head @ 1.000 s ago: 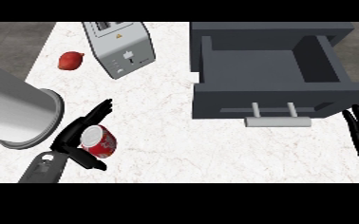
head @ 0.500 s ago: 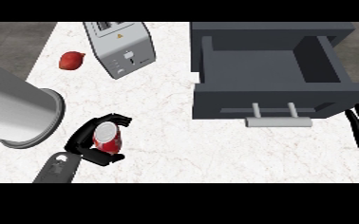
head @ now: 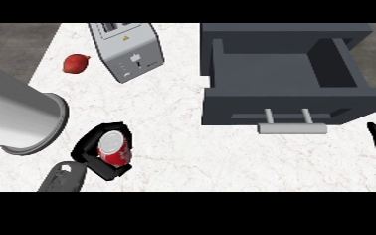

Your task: Pick up the can, place it into the drawer and close the drawer

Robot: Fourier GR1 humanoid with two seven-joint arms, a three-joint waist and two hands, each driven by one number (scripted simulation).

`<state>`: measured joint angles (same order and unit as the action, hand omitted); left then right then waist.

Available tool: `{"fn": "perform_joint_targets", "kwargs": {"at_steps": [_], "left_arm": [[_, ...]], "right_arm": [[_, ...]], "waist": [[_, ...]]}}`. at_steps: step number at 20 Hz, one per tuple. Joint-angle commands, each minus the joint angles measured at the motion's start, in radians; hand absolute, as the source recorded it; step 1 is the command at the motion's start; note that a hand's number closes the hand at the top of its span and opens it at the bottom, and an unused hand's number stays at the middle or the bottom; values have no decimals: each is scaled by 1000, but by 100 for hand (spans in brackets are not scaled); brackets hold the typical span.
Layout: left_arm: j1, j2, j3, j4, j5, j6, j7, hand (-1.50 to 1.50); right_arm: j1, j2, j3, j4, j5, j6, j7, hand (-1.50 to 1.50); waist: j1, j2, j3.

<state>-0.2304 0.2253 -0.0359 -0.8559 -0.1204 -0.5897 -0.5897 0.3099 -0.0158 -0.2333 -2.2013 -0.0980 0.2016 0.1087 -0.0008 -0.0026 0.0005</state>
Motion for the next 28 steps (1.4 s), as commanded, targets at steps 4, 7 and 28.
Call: {"fn": "perform_joint_targets", "kwargs": {"at_steps": [4, 7, 28], "left_arm": [[3, -46, 127, -162, 183, 38, 176, 150], [4, -86, 257, -123, 195, 302, 159, 150], [-322, -225, -30, -565, 123, 806, 747, 150]], "right_arm": [[9, -7, -34, -8, -29, 3, -4, -150], [1, 8, -8, -13, -8, -9, -6, -150], [-38, -19, -67, 80, -27, 16, -52, -150]], "waist": [[6, -3, 1], [18, -2, 1], [-5, 1, 0]]}}
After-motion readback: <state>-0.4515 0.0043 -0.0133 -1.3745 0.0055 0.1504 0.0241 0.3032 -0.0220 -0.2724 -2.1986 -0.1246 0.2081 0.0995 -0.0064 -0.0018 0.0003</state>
